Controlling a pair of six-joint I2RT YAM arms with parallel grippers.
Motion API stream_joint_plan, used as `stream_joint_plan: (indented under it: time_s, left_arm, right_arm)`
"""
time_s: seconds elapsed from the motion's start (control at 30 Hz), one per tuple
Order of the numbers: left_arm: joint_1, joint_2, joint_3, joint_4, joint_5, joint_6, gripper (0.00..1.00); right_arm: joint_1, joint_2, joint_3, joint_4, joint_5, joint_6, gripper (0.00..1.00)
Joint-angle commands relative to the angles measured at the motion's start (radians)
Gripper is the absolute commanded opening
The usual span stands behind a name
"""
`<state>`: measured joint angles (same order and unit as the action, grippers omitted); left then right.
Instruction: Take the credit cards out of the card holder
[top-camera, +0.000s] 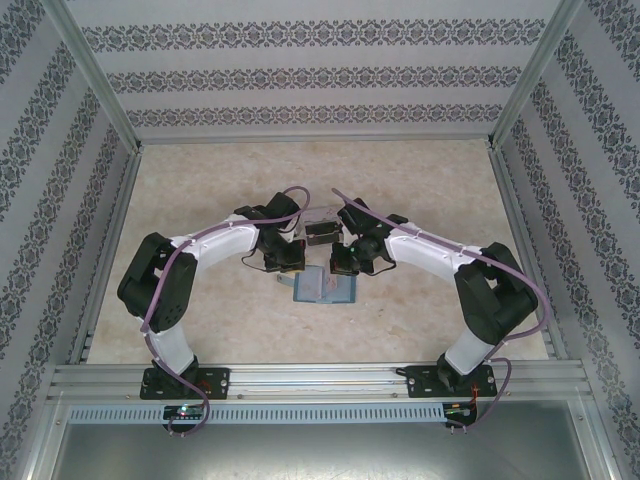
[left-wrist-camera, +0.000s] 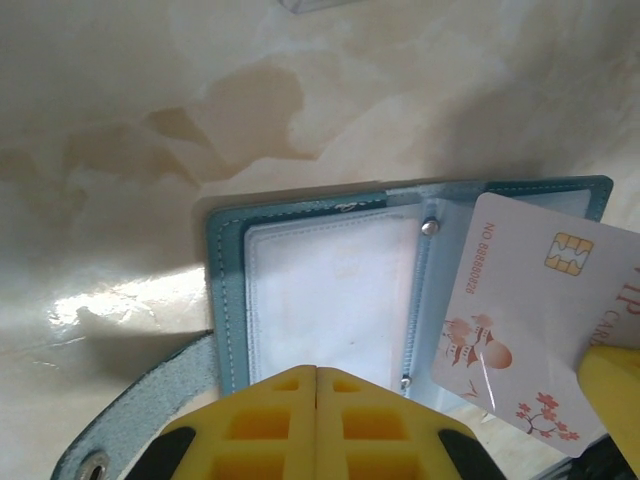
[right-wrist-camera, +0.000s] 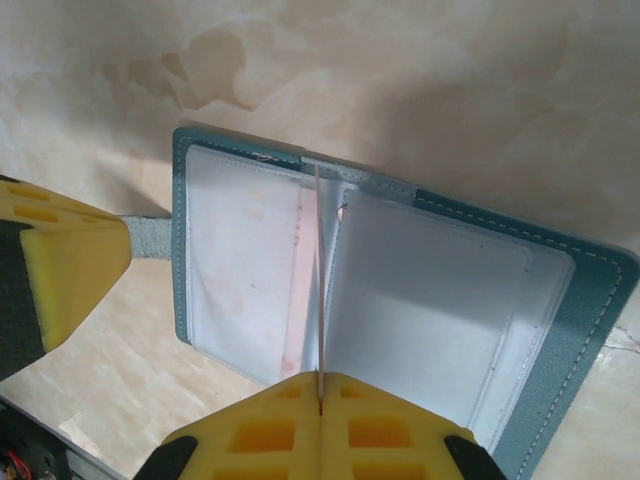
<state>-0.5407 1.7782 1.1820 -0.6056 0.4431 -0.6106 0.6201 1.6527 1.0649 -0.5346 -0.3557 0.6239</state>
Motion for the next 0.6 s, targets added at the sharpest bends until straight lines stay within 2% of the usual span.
stream_joint_plan:
  time_s: [0.0,0.17,0.27,0.57]
  left_arm:
    - [0.011,-0.019,-0.02,0.027,0.023,-0.017,0.01]
    - [0.011,-0.019,-0.034,0.038,0.028,-0.023,0.01]
    - [0.011,-0.022,-0.043,0.043,0.029,-0.026,0.01]
    - [0.011,-0.035,-0.074,0.046,0.024,-0.031,0.01]
  right_arm:
    - [0.016,-0.038,0.006,-0.006,0.006,-0.108,0.0]
    - [0.021,-0.082,0.018,-0.029,0.04,-0.294,0.0]
    - [0.019,-0.106,0.03,-0.051,0.018,-0.435,0.0]
    - [0.021,-0.124,0.123,-0.211,0.112,-0.959,0.0]
